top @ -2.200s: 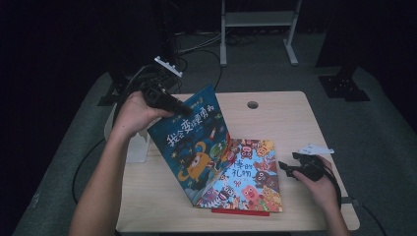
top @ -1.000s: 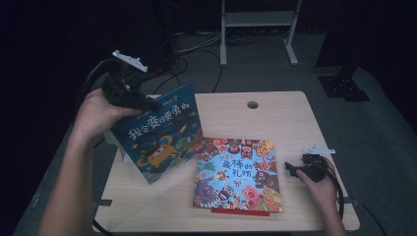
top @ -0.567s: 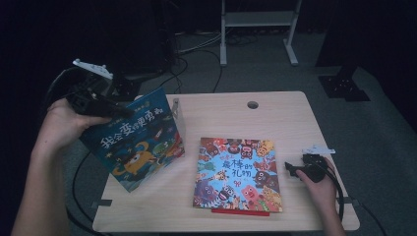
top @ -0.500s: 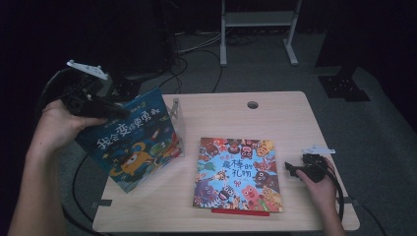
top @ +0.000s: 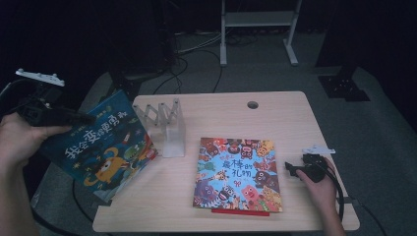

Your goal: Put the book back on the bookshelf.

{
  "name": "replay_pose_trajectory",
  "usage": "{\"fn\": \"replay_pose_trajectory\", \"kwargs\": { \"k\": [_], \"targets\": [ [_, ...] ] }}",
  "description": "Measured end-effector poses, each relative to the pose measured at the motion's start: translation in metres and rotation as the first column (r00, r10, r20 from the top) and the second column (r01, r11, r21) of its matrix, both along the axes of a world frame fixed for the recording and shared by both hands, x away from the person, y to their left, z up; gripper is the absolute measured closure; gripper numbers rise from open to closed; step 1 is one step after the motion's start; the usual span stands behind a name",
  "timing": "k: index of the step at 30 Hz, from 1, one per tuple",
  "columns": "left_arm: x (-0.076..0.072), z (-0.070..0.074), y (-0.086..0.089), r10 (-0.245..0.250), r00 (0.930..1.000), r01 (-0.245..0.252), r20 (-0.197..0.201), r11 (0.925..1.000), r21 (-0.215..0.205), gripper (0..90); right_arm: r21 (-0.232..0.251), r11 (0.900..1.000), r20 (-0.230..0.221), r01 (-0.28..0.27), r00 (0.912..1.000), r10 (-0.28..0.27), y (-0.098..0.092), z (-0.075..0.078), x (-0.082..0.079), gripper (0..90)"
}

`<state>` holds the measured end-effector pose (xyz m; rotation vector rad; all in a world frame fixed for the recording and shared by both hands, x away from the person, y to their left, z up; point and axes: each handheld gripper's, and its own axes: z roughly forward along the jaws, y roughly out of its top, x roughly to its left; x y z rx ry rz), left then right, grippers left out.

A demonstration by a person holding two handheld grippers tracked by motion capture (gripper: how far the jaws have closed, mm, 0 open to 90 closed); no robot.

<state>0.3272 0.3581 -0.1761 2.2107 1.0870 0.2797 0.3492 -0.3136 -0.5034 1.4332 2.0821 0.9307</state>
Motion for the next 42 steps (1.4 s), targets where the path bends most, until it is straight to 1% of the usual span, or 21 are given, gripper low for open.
{"fn": "replay_pose_trajectory", "kwargs": {
  "k": [1, 2, 5, 6, 7, 9, 10, 14, 16, 17, 19, 20, 24, 25, 26, 30, 32, 33, 36, 39, 42],
  "targets": [
    [0.001, -0.003, 0.01, 0.033, 0.9995, -0.033, -0.005, 0.9995, -0.003, 82.2, 0.0, 1.0, 0.0, 0.0, 1.0, 0.0, 0.0, 0.0, 0.0, 15.8],
    [0.001, -0.003, 0.01, 0.033, 0.9995, -0.033, -0.005, 0.9995, -0.003, 82.2, 0.0, 1.0, 0.0, 0.0, 1.0, 0.0, 0.0, 0.0, 0.0, 15.8],
    [0.003, -0.008, 0.021, 0.071, 0.9974, -0.071, -0.015, 0.9975, 0.006, 82.3, 0.0, 1.0, 0.0, 0.0, 1.0, 0.0, 0.0, 0.0, 0.0, 15.8],
    [0.004, -0.01, 0.024, 0.086, 0.9962, -0.085, -0.016, 0.9963, 0.01, 82.3, 0.0, 1.0, 0.0, 0.0, 1.0, 0.0, 0.0, 0.0, 0.0, 15.8],
    [0.008, -0.014, 0.029, 0.114, 0.9933, -0.114, -0.017, 0.9934, 0.015, 82.2, 0.001, 1.0, -0.001, 0.004, 1.0, -0.004, 0.0, 0.0, 0.0, 15.8],
    [0.01, -0.015, 0.031, 0.127, 0.9918, -0.126, -0.019, 0.9918, 0.019, 82.2, 0.0, 1.0, 0.0, 0.006, 1.0, -0.006, 0.0, 0.0, 0.0, 15.8],
    [0.015, -0.019, 0.033, 0.156, 0.9877, -0.156, -0.012, 0.9876, 0.016, 82.3, 0.0, 1.0, 0.0, 0.006, 1.0, -0.006, 0.0, 0.0, 0.001, 15.8],
    [0.027, -0.023, 0.033, 0.198, 0.9803, -0.198, -0.003, 0.9801, 0.017, 82.2, 0.0, 1.0, 0.0, 0.008, 1.0, -0.008, 0.0, 0.0, 0.001, 15.8],
    [0.034, -0.023, 0.032, 0.217, 0.9763, -0.217, -0.002, 0.9761, 0.017, 82.2, 0.0, 1.0, -0.001, 0.007, 1.0, -0.007, 0.0, 0.0, 0.001, 15.8],
    [0.034, -0.023, 0.032, 0.217, 0.9763, -0.217, -0.002, 0.9761, 0.017, 82.3, 0.0, 1.0, -0.001, 0.007, 1.0, -0.007, 0.0, 0.0, 0.001, 15.8],
    [0.045, -0.024, 0.028, 0.24, 0.9707, -0.24, 0.008, 0.9703, 0.028, 82.3, 0.0, 1.0, 0.0, 0.007, 1.0, -0.007, 0.0, 0.0, 0.001, 15.8],
    [0.045, -0.024, 0.028, 0.24, 0.9707, -0.24, 0.008, 0.9703, 0.028, 82.3, 0.0, 1.0, 0.0, 0.007, 1.0, -0.007, 0.0, 0.0, 0.001, 15.8],
    [0.062, -0.026, 0.027, 0.284, 0.9588, -0.284, 0.006, 0.9583, 0.033, 82.3, -0.001, 1.0, 0.0, 0.007, 1.0, -0.007, 0.0, 0.0, 0.001, 15.8],
    [0.07, -0.027, 0.027, 0.307, 0.9517, -0.307, 0.004, 0.9511, 0.032, 82.3, -0.001, 1.0, 0.0, 0.007, 1.0, -0.007, 0.0, 0.0, 0.001, 15.8],
    [0.074, -0.028, 0.028, 0.315, 0.9492, -0.315, 0.001, 0.9489, 0.025, 82.3, -0.001, 1.0, 0.0, 0.007, 1.0, -0.007, 0.0, 0.0, 0.001, 15.8],
    [0.083, -0.032, 0.028, 0.326, 0.9452, -0.326, -0.006, 0.9452, -0.007, 82.3, 0.0, 1.0, 0.001, 0.008, 1.0, -0.008, 0.0, 0.0, 0.001, 15.8],
    [0.092, -0.035, 0.027, 0.344, 0.939, -0.344, -0.001, 0.9389, -0.011, 82.3, -0.001, 1.0, 0.0, 0.007, 1.0, -0.007, 0.0, 0.0, 0.001, 15.8],
    [0.092, -0.035, 0.027, 0.344, 0.939, -0.344, -0.001, 0.9389, -0.011, 82.3, 0.0, 1.0, 0.0, 0.007, 1.0, -0.007, 0.0, 0.0, 0.001, 15.8],
    [0.099, -0.038, 0.022, 0.351, 0.9365, -0.351, 0.001, 0.9365, 0.004, 82.3, -0.001, 1.0, 0.001, 0.006, 1.0, -0.006, 0.0, 0.0, 0.001, 15.7],
    [0.1, -0.037, 0.019, 0.346, 0.9383, -0.346, 0.0, 0.9382, 0.017, 81.8, 0.0, 1.0, 0.0, 0.007, 1.0, -0.007, 0.0, 0.0, 0.001, 15.8],
    [0.1, -0.036, 0.016, 0.347, 0.9376, -0.348, 0.02, 0.9366, 0.043, 79.8, -0.001, 1.0, 0.0, 0.007, 1.0, -0.007, 0.0, 0.0, 0.001, 15.8]
  ]
}}
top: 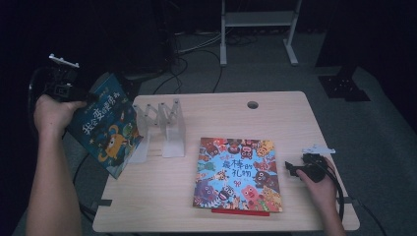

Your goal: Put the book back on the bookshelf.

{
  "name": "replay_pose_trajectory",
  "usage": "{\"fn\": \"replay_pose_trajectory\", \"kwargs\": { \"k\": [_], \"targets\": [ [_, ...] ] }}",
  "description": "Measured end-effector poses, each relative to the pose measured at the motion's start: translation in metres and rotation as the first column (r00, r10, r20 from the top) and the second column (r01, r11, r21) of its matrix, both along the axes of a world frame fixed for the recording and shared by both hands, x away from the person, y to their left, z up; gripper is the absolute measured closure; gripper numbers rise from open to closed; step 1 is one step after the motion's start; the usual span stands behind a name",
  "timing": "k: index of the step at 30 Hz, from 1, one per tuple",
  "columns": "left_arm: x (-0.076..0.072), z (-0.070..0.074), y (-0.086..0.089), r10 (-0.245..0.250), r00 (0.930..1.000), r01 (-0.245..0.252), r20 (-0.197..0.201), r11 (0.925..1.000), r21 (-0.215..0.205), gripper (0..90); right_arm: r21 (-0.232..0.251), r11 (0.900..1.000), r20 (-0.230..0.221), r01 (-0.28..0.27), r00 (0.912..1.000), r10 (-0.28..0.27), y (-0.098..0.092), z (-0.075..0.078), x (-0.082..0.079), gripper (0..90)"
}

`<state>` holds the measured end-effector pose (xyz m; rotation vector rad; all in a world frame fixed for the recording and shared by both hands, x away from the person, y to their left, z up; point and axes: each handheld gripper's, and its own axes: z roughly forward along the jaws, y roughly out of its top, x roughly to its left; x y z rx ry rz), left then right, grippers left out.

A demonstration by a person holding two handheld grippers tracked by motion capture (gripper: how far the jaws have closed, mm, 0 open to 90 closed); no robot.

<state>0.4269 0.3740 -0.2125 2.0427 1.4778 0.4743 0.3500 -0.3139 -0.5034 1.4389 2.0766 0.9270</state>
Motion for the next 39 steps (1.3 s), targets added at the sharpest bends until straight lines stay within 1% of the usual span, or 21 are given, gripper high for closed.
{"fn": "replay_pose_trajectory", "kwargs": {
  "k": [5, 9, 10, 14, 15, 18, 19, 22, 23, 24, 26, 27, 28, 29, 30, 31, 33, 34, 36, 37, 39],
  "targets": [
    [-0.004, 0.005, 0.002, -0.006, 1.0, 0.006, 0.005, 1.0, 0.003, 78.9, 0.0, 1.0, 0.0, 0.0, 1.0, 0.0, 0.0, 0.0, 0.0, 15.8],
    [-0.01, 0.018, 0.006, -0.008, 0.9999, 0.008, 0.014, 1.0, 0.001, 79.0, 0.0, 1.0, 0.0, 0.0, 1.0, 0.0, 0.0, 0.0, 0.0, 15.8],
    [-0.014, 0.026, 0.007, -0.005, 0.9996, 0.005, 0.027, 1.0, 0.005, 79.2, 0.0, 1.0, 0.0, 0.0, 1.0, 0.0, 0.0, 0.0, 0.0, 15.8],
    [-0.02, 0.037, 0.006, -0.018, 0.9991, 0.017, 0.038, 0.9998, 0.006, 82.7, 0.0, 1.0, 0.0, 0.0, 1.0, 0.0, 0.0, 0.0, 0.0, 15.8],
    [-0.023, 0.042, 0.004, -0.033, 0.9988, 0.033, 0.035, 0.9994, 0.007, 86.4, 0.0, 1.0, 0.0, 0.0, 1.0, 0.0, 0.0, 0.0, 0.0, 15.8],
    [-0.026, 0.043, -0.001, -0.057, 0.9979, 0.056, 0.032, 0.9984, 0.008, 89.5, 0.0, 1.0, 0.0, 0.0, 1.0, 0.0, 0.0, 0.0, 0.0, 15.8],
    [-0.028, 0.042, -0.006, -0.086, 0.9959, 0.085, 0.031, 0.9963, 0.006, 89.5, 0.0, 1.0, 0.0, 0.0, 1.0, 0.0, 0.0, 0.0, 0.0, 15.7],
    [-0.029, 0.038, -0.012, -0.11, 0.9935, 0.11, 0.029, 0.9939, 0.009, 89.1, 0.0, 1.0, 0.0, 0.0, 1.0, 0.0, 0.0, 0.0, 0.0, 15.8],
    [-0.031, 0.035, -0.018, -0.13, 0.9898, 0.13, 0.059, 0.9916, 0.005, 86.3, 0.0, 1.0, 0.0, 0.0, 1.0, 0.0, 0.0, 0.0, 0.0, 15.8],
    [-0.032, 0.032, -0.02, -0.143, 0.9877, 0.143, 0.063, 0.9897, 0.002, 82.5, 0.0, 1.0, 0.0, 0.0, 1.0, 0.0, 0.0, 0.0, 0.0, 15.7],
    [-0.032, 0.03, -0.022, -0.151, 0.9864, 0.152, 0.064, 0.9884, 0.0, 81.2, 0.0, 1.0, 0.0, 0.0, 1.0, 0.0, 0.0, 0.0, 0.0, 15.8],
    [-0.033, 0.025, -0.028, -0.165, 0.9839, 0.165, 0.069, 0.9862, 0.01, 77.9, 0.0, 1.0, 0.0, 0.0, 1.0, 0.0, 0.0, 0.0, 0.0, 15.9],
    [-0.033, 0.025, -0.028, -0.165, 0.9839, 0.165, 0.069, 0.9862, 0.01, 75.0, 0.0, 1.0, 0.0, 0.0, 1.0, 0.0, 0.0, 0.0, 0.0, 15.9],
    [-0.033, 0.022, -0.03, -0.179, 0.9813, 0.178, 0.072, 0.9839, 0.017, 75.0, -0.001, 1.0, -0.001, 0.0, 1.0, 0.0, 0.0, 0.0, 0.0, 15.9],
    [-0.034, 0.019, -0.034, -0.189, 0.9794, 0.188, 0.071, 0.9819, 0.022, 70.7, -0.001, 1.0, -0.001, 0.0, 1.0, 0.0, 0.0, 0.0, 0.0, 15.8],
    [-0.035, 0.016, -0.037, -0.202, 0.9767, 0.2, 0.072, 0.9792, 0.032, 70.7, -0.001, 1.0, -0.001, 0.0, 1.0, 0.0, 0.0, 0.0, 0.0, 15.8],
    [-0.037, 0.009, -0.043, -0.229, 0.9709, 0.226, 0.07, 0.973, 0.045, 65.9, -0.001, 1.0, -0.001, 0.0, 1.0, 0.0, 0.0, 0.0, 0.0, 15.8],
    [-0.039, 0.001, -0.049, -0.244, 0.9673, 0.24, 0.07, 0.9693, 0.051, 64.6, -0.001, 1.0, 0.0, 0.0, 1.0, 0.0, 0.0, 0.0, 0.0, 15.8],
    [-0.04, -0.003, -0.051, -0.251, 0.9656, 0.248, 0.066, 0.9673, 0.053, 63.9, -0.001, 1.0, 0.0, 0.0, 1.0, 0.0, 0.0, 0.0, 0.0, 15.5],
    [-0.042, -0.011, -0.057, -0.268, 0.9615, 0.265, 0.061, 0.963, 0.049, 61.9, -0.001, 1.0, -0.006, -0.011, 0.9999, 0.011, 0.001, 0.0, 0.0, 13.0],
    [-0.043, -0.015, -0.06, -0.272, 0.9609, 0.269, 0.053, 0.9618, 0.05, 61.7, -0.002, 1.0, -0.006, -0.011, 0.9999, 0.011, 0.001, 0.0, 0.0, 13.0]
  ]
}}
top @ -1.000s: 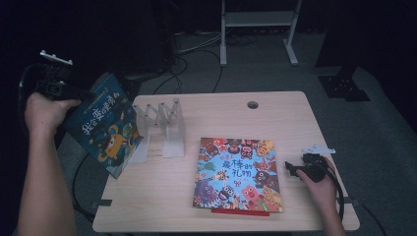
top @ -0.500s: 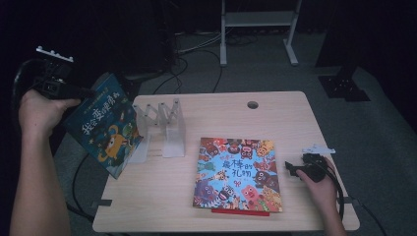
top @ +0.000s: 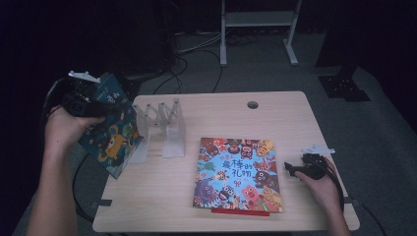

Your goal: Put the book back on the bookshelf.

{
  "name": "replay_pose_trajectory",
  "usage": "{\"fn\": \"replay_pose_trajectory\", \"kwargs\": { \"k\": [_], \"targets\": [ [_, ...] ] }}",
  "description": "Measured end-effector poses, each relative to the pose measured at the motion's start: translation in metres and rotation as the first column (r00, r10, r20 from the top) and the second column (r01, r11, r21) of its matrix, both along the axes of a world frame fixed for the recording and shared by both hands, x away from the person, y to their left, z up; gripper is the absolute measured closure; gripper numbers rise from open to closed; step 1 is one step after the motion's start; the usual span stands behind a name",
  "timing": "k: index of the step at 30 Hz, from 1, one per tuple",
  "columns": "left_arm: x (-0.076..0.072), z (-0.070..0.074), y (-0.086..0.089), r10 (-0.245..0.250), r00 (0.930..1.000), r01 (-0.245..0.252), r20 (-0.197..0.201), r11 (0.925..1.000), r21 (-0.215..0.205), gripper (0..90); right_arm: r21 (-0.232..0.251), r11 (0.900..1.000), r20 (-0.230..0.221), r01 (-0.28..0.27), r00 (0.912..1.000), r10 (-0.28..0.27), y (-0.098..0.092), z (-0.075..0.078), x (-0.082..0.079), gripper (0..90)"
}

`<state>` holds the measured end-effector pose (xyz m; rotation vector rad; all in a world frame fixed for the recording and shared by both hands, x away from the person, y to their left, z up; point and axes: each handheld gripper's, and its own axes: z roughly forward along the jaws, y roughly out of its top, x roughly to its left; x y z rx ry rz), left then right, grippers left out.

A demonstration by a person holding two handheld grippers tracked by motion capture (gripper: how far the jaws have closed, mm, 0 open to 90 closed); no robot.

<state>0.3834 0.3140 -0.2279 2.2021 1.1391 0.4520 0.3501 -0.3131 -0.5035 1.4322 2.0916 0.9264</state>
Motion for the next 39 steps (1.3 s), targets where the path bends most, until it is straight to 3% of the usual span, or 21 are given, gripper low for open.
{"fn": "replay_pose_trajectory", "kwargs": {
  "k": [2, 5, 7, 9, 15, 18, 24, 26, 27, 28, 29, 30, 33, 39],
  "targets": [
    [-0.003, -0.012, -0.009, -0.026, 0.9993, 0.026, -0.026, 0.9997, 0.005, 60.3, -0.001, 1.0, 0.001, -0.005, 1.0, 0.005, 0.0, 0.0, 0.0, 13.1],
    [-0.005, -0.02, -0.017, -0.052, 0.998, 0.053, -0.037, 0.9985, 0.016, 58.3, -0.002, 1.0, 0.001, -0.005, 1.0, 0.005, 0.0, 0.0, 0.0, 13.1],
    [-0.01, -0.031, -0.029, -0.098, 0.9945, 0.099, -0.038, 0.9948, 0.024, 55.3, -0.001, 1.0, 0.002, -0.006, 1.0, 0.006, 0.0, 0.0, -0.001, 14.0],
    [-0.012, -0.034, -0.033, -0.113, 0.9928, 0.114, -0.039, 0.9932, 0.024, 53.6, 0.006, 1.0, 0.011, -0.013, 0.9999, 0.013, 0.0, 0.0, -0.002, 23.0],
    [-0.025, -0.059, -0.055, -0.161, 0.9868, 0.161, -0.02, 0.9867, 0.024, 50.4, -0.005, 0.999, 0.005, -0.037, 0.9993, 0.037, 0.002, 0.005, -0.007, 33.9],
    [-0.028, -0.067, -0.061, -0.178, 0.9839, 0.178, -0.018, 0.9838, 0.018, 49.1, 0.002, 0.999, 0.009, -0.038, 0.9992, 0.038, 0.004, 0.007, -0.008, 34.7],
    [-0.036, -0.101, -0.083, -0.228, 0.9734, 0.228, -0.027, 0.9737, 0.003, 46.2, 0.046, 0.997, 0.021, -0.061, 0.9979, 0.061, 0.015, 0.021, -0.011, 35.1],
    [-0.037, -0.106, -0.085, -0.231, 0.9726, 0.231, -0.028, 0.973, -0.004, 46.0, 0.047, 0.997, 0.023, -0.065, 0.9977, 0.064, 0.017, 0.023, -0.011, 35.1],
    [-0.038, -0.117, -0.092, -0.241, 0.9699, 0.241, -0.03, 0.9704, -0.019, 45.0, 0.06, 0.995, 0.026, -0.077, 0.9968, 0.076, 0.021, 0.027, -0.011, 35.2],
    [-0.038, -0.117, -0.092, -0.241, 0.9699, 0.241, -0.03, 0.9704, -0.019, 45.0, 0.06, 0.995, 0.026, -0.077, 0.9968, 0.076, 0.021, 0.027, -0.011, 35.2],
    [-0.039, -0.128, -0.098, -0.259, 0.965, 0.258, -0.04, 0.9657, -0.027, 44.1, 0.061, 0.994, 0.03, -0.089, 0.9958, 0.087, 0.025, 0.03, -0.01, 34.9],
    [-0.039, -0.128, -0.098, -0.259, 0.965, 0.258, -0.04, 0.9657, -0.027, 43.1, 0.067, 0.993, 0.036, -0.093, 0.9953, 0.09, 0.026, 0.031, -0.009, 34.7],
    [-0.04, -0.149, -0.113, -0.282, 0.9581, 0.281, -0.051, 0.9595, -0.019, 41.5, 0.068, 0.992, 0.034, -0.105, 0.9941, 0.103, 0.032, 0.034, -0.006, 33.9],
    [-0.041, -0.174, -0.126, -0.316, 0.9456, 0.315, -0.078, 0.9488, -0.016, 38.1, 0.068, 0.99, 0.029, -0.121, 0.9925, 0.119, 0.039, 0.036, -0.001, 32.9]
  ]
}}
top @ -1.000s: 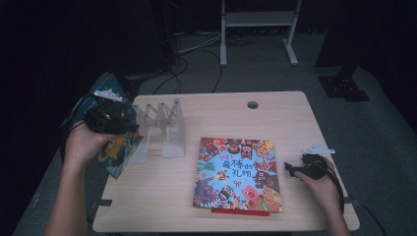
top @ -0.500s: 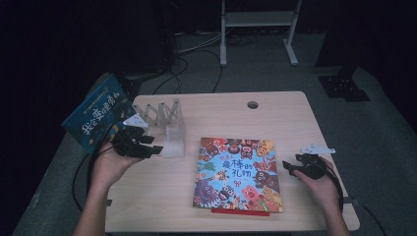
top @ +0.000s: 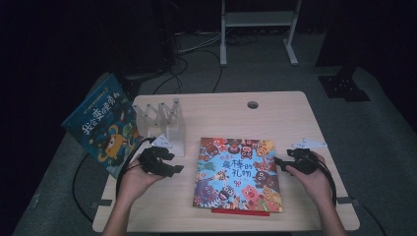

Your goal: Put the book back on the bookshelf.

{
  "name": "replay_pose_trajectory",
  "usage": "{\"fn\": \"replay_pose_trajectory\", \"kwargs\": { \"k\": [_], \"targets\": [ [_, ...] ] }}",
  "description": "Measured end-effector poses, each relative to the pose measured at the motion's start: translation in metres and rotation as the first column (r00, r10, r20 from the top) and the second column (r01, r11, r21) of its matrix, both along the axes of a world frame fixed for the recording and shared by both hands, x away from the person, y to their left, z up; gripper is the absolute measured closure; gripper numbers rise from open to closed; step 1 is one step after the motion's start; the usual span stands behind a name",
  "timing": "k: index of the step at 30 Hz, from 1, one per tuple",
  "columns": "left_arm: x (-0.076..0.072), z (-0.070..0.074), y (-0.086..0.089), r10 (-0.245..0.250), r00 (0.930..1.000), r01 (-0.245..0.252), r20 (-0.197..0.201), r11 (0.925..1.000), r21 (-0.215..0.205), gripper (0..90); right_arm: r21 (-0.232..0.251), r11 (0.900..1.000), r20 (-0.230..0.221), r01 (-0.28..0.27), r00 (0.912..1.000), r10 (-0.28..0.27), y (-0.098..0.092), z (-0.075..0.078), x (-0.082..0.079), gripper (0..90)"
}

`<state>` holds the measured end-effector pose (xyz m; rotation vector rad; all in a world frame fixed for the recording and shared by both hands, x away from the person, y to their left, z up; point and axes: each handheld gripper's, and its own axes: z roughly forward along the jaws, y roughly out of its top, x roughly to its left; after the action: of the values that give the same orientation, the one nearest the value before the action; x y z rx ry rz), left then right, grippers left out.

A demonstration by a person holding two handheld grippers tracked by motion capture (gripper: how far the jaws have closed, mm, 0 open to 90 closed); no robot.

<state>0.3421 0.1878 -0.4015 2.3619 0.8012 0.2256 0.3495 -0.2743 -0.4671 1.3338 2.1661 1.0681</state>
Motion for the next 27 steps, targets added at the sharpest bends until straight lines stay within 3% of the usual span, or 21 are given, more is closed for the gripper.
{"fn": "replay_pose_trajectory", "kwargs": {
  "k": [11, 23, 27],
  "targets": [
    [0.0, -0.034, -0.019, -0.045, 0.998, 0.045, -0.045, 0.999, 0.005, 32.9, 0.015, 1.0, -0.022, -0.022, 0.9995, 0.022, 0.013, -0.005, 0.008, 31.7],
    [0.0, -0.037, -0.022, -0.055, 0.9974, 0.054, -0.048, 0.9985, -0.012, 31.6, 0.057, 0.997, -0.065, -0.054, 0.9962, 0.058, 0.029, -0.008, 0.022, 29.3],
    [0.0, -0.033, -0.021, -0.054, 0.9976, 0.053, -0.043, 0.9985, -0.014, 30.4, 0.026, 0.998, -0.074, -0.061, 0.9953, 0.063, 0.034, -0.006, 0.025, 26.7]
  ]
}}
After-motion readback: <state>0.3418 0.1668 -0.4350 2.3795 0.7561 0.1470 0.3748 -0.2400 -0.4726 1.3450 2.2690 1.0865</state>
